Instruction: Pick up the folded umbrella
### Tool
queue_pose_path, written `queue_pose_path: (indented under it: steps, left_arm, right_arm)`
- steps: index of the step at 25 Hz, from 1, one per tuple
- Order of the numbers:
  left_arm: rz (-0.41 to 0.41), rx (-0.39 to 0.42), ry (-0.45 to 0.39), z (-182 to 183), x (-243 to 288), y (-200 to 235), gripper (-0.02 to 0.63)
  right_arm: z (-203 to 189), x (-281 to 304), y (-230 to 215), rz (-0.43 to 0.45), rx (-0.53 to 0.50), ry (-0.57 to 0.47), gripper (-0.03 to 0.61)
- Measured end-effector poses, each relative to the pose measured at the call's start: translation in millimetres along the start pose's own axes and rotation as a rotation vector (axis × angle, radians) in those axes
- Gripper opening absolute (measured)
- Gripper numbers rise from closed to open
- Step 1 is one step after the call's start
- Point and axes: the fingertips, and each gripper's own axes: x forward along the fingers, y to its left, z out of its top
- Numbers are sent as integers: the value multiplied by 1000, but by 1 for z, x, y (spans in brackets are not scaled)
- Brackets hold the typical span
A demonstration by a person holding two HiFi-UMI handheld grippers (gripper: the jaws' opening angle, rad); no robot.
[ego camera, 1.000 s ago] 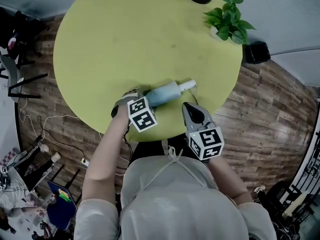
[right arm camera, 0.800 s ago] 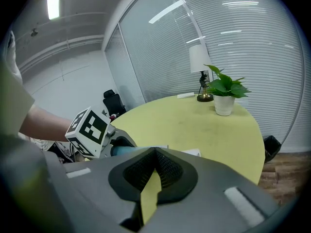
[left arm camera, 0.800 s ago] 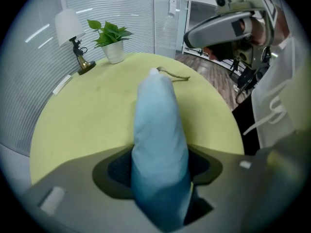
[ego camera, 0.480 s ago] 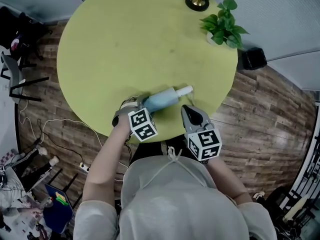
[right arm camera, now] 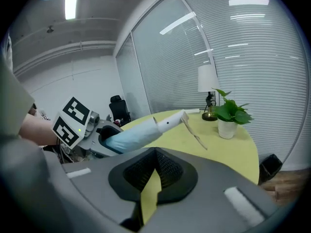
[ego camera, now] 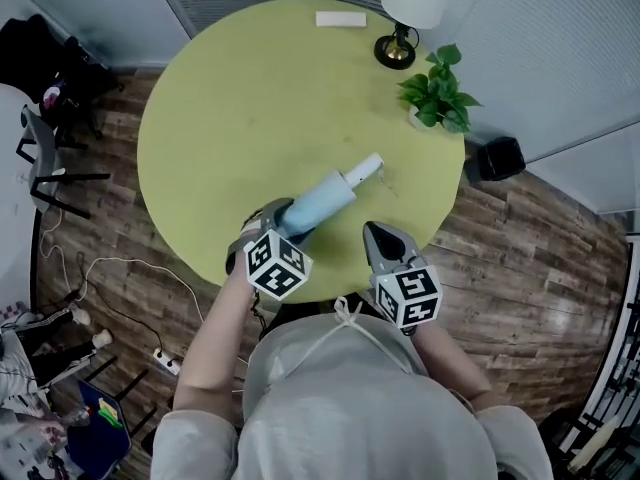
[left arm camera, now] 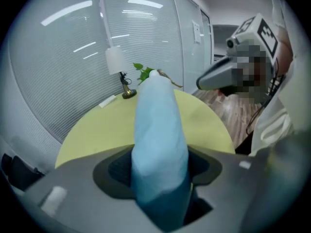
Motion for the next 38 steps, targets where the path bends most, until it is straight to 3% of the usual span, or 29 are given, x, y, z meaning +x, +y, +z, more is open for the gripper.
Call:
queue_pose_path:
  steps: [7, 13, 17, 20, 25, 38]
  left_arm:
    - [249, -216, -218, 32, -75, 61, 286]
    - [419, -399, -485, 53, -156, 98, 287]
    - [521, -488, -650, 60, -203, 108, 287]
    - [597, -516, -728, 61, -227, 111, 287]
    - [637, -531, -775, 62, -243, 112, 287]
    - [627, -526, -762, 60, -238, 108, 287]
  right_arm:
    - [48, 1, 9, 12, -60, -83, 0]
    - [92, 1, 24, 31, -109, -166, 0]
    - [120, -4, 32, 40, -128, -225, 0]
    - [138, -9, 41, 43, -147, -256, 0]
    - [155, -16, 49, 35, -162, -290, 0]
    - [148, -15, 58, 62, -198, -273, 0]
